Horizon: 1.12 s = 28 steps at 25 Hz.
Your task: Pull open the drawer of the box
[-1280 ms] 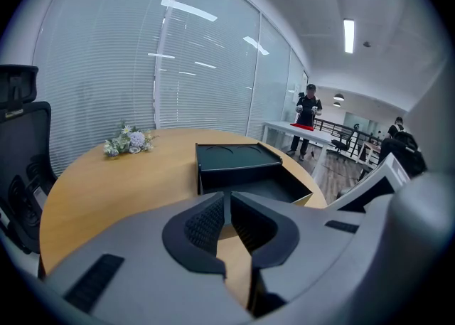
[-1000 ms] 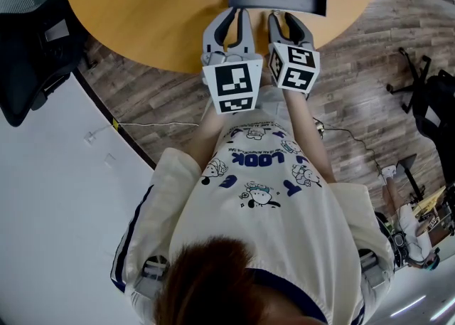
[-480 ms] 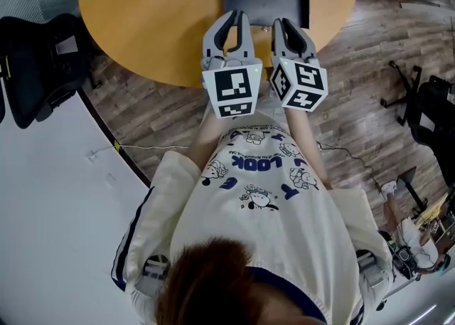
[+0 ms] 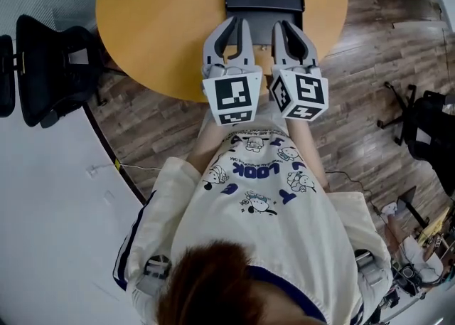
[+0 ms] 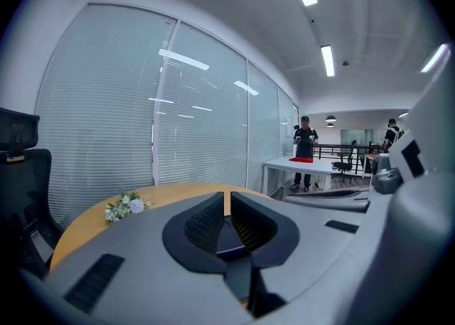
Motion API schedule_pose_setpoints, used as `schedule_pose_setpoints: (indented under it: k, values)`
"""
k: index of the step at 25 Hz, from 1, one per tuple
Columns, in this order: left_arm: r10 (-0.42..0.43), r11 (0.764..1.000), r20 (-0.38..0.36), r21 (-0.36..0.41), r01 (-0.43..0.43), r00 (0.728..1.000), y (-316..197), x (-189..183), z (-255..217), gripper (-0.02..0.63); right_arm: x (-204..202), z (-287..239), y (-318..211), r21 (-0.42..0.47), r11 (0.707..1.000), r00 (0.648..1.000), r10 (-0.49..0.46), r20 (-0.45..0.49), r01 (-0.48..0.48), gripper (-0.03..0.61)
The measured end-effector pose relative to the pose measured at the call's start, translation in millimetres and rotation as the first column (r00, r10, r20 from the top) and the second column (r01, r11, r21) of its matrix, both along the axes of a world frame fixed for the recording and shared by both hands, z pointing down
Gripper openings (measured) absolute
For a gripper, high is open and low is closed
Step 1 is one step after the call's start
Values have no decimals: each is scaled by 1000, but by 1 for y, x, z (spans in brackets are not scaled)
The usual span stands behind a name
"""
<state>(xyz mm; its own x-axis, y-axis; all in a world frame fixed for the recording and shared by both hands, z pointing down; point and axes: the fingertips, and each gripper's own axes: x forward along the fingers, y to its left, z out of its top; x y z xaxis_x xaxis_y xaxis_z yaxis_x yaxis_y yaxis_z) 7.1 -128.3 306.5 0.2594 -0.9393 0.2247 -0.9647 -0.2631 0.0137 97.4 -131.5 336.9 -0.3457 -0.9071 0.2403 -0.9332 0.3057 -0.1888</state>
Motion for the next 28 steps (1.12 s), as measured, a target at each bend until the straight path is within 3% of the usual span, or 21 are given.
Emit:
schedule_pose_setpoints:
  k: [11,28]
  values:
    - [-20,998,-7,57,21,1000,-3,-10,-22,40,-6,-31,-3,82,997,1000,10,2,-10,50]
    - [-16,997,-10,70,17,1000,-9,-11,-29,39,-7,-37,-9,90,995,1000,28,11,-29,41]
